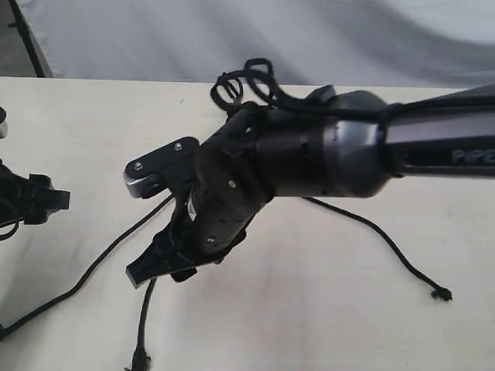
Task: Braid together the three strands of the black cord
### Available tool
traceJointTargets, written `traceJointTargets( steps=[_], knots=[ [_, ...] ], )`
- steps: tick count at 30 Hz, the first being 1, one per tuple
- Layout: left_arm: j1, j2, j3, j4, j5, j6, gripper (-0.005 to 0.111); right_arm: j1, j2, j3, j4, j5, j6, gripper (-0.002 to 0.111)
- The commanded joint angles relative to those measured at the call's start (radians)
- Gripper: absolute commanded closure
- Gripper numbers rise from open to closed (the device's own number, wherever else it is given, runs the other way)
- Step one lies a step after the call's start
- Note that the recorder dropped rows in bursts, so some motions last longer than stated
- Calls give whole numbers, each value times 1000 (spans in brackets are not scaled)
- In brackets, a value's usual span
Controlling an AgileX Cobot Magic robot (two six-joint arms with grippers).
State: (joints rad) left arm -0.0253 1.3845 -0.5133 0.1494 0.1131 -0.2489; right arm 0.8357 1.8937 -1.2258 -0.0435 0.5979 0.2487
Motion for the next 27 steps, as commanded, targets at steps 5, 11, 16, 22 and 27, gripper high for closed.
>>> traceJointTargets(
  steps=[5, 11, 16, 22, 27],
  knots=[
    [6, -6, 29, 0, -59, -10, 41, 91, 139, -104, 2, 22, -11, 58],
    [6, -6, 29, 3, -60, -10, 41, 114, 154, -177, 43, 86, -11, 58],
    [6, -6, 29, 1, -58, -10, 41, 122, 230, -176, 110, 104, -13, 58],
    [6, -6, 29, 1, -55, -10, 41, 122, 237, -181, 88, 270, -67, 109],
    [6, -6, 29, 1, -51, -10, 41, 108, 166, -181, -106, 404, 5, 109]
  ],
)
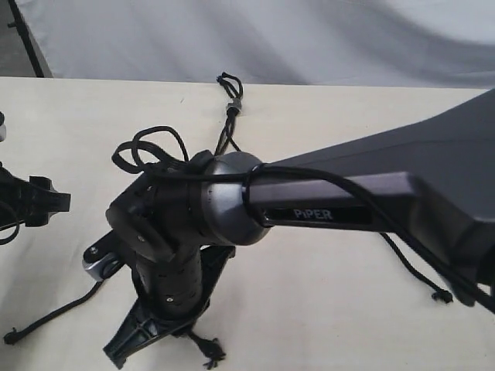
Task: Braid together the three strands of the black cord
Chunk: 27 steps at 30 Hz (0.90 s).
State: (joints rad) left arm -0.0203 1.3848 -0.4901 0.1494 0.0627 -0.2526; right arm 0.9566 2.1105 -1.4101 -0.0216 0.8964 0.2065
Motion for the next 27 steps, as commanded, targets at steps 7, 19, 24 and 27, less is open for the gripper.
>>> traceJointTargets(
  steps=[7, 19, 24, 27],
  knots=[
    [1, -6, 6, 1, -1, -11, 41, -115, -188, 3, -298, 189, 164, 109],
    [1, -6, 6, 0, 8, -17, 41, -370, -211, 3, -390, 108, 153, 109],
    [1, -6, 6, 0, 10, -17, 41, -507, -184, 5, -395, 17, 146, 109],
    [1, -6, 6, 0, 10, -17, 41, -574, -143, 5, -395, 8, 146, 109]
  ],
)
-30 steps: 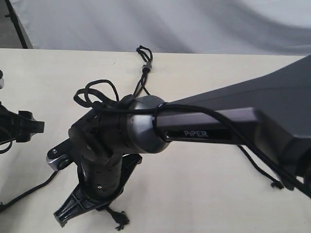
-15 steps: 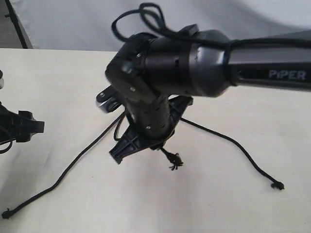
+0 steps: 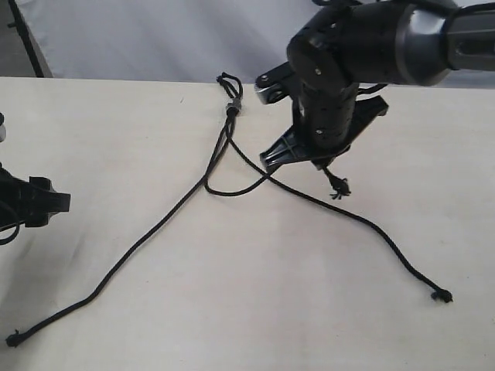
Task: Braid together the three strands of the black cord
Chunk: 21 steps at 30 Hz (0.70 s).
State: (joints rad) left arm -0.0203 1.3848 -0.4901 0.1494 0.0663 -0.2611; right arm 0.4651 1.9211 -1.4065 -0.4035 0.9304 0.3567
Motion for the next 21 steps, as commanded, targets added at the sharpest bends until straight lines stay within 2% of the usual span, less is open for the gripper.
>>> traceJointTargets(
  steps=[1, 5, 11, 16, 21],
  knots=[
    [1, -6, 6, 0, 7, -8, 41, -99, 62, 1, -11, -26, -4, 109],
    [1, -6, 6, 0, 7, -8, 41, -157, 132, 1, 35, -8, -6, 109],
    [1, -6, 6, 0, 7, -8, 41, -163, 215, 1, 152, 52, -132, 109],
    [1, -6, 6, 0, 7, -8, 41, -149, 230, 21, 323, 104, -246, 109],
    [1, -6, 6, 0, 7, -8, 41, -77, 221, 80, 579, 172, -468, 109]
  ],
)
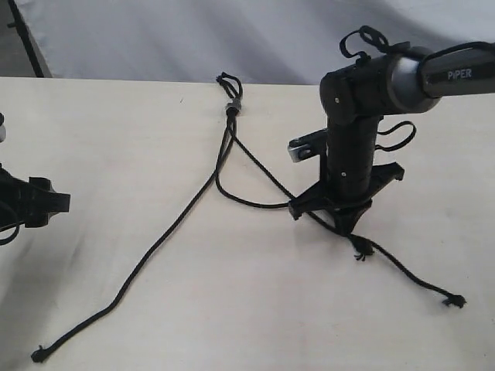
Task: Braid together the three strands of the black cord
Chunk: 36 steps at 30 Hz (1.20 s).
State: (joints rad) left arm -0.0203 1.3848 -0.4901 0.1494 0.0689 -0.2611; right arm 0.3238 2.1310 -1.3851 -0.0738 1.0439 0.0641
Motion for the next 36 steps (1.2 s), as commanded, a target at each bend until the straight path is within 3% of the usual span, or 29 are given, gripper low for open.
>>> traceJointTargets(
  steps=[1, 7, 12, 19, 30, 36],
  knots=[
    [1, -6, 6, 0, 4, -8, 41, 90, 4, 69, 302, 63, -229, 109],
    [1, -6, 6, 0, 4, -8, 41, 248, -106, 60, 410, 55, -383, 109],
    [1, -6, 6, 0, 4, -8, 41, 257, -211, 37, 338, 9, -354, 109],
    [1, -6, 6, 0, 4, -8, 41, 138, -305, 37, 285, -53, -308, 109],
    [1, -6, 6, 0, 4, -10, 41, -147, -287, 39, 282, -167, -243, 109],
    [1, -6, 6, 0, 4, -10, 41, -217, -241, 97, 282, -215, -220, 109]
  ],
)
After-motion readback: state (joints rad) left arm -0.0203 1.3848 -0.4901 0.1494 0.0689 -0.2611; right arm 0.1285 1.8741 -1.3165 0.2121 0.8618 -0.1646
